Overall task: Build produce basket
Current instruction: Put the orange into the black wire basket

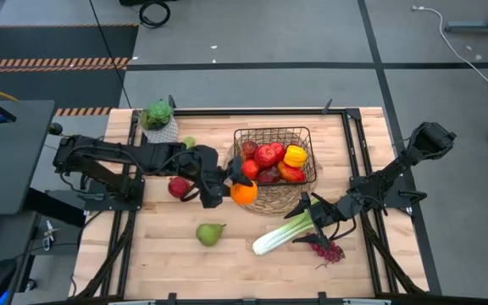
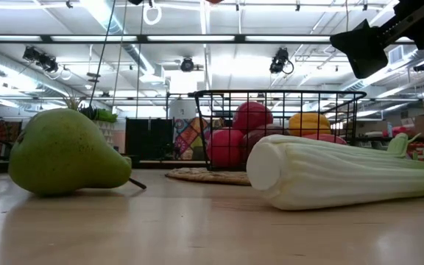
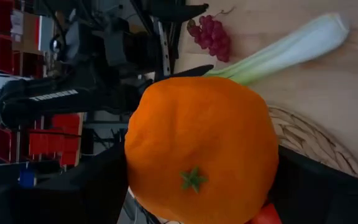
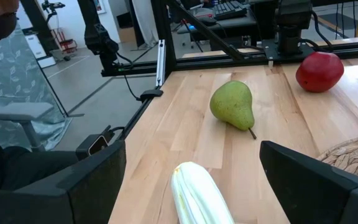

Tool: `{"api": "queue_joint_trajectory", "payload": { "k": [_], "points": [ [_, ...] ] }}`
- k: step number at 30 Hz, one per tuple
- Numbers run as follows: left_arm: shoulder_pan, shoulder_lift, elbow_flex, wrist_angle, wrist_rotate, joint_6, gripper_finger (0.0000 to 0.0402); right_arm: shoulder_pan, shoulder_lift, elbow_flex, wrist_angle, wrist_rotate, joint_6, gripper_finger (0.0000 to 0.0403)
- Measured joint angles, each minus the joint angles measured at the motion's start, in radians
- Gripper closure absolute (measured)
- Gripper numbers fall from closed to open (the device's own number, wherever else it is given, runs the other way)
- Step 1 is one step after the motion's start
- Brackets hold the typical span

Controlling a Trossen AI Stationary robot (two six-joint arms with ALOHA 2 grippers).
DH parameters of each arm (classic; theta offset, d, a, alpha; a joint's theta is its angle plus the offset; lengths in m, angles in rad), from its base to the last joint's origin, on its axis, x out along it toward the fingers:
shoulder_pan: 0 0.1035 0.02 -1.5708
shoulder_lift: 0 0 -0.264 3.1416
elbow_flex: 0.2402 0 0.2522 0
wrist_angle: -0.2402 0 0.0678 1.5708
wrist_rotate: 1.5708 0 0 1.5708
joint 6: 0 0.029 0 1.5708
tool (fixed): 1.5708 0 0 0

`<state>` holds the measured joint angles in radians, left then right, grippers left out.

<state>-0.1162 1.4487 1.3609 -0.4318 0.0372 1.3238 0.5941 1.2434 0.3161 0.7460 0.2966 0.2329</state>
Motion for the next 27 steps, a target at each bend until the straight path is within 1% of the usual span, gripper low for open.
{"api": "queue_joint_trajectory", "payload": {
  "k": [6,12,19,22,27],
  "points": [
    [0.001,0.0,0.0,0.009,0.001,-0.066,0.0076,0.0,0.0,0.0,0.0,0.0,0.0,0.003],
    [0.002,0.005,0.0,0.016,0.019,-0.231,0.0076,0.0,0.0,0.0,0.0,0.0,0.0,0.003],
    [0.002,0.031,0.0,0.032,0.097,-0.546,0.0076,0.0,0.0,0.0,0.002,0.0,-0.001,0.003],
    [0.002,0.049,-0.001,0.05,0.1,-0.685,0.0076,0.0,0.0,0.0,0.008,0.0,-0.002,0.003],
    [0.002,0.099,0.0,0.13,0.101,-0.943,0.0076,0.0,0.0,0.0,0.017,0.0,-0.005,0.003]
  ]
}}
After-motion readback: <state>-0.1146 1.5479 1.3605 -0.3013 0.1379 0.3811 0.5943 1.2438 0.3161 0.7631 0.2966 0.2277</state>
